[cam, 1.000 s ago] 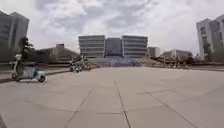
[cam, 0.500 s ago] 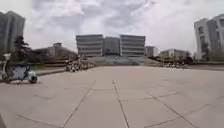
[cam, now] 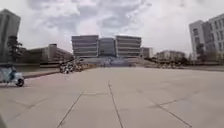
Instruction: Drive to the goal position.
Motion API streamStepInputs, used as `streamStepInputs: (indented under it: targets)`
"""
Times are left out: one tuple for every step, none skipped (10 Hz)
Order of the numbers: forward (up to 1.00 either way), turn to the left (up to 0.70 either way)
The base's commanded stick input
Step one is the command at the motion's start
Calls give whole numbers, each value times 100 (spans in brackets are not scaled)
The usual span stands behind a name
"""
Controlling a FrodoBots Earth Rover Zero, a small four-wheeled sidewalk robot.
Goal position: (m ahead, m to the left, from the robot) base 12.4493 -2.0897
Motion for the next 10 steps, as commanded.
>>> streamStepInputs:
  targets:
    - [70,0]
    - [70,0]
    - [70,0]
    - [70,0]
    - [70,0]
    - [70,0]
    - [70,0]
    - [70,0]
    - [70,0]
    - [70,0]
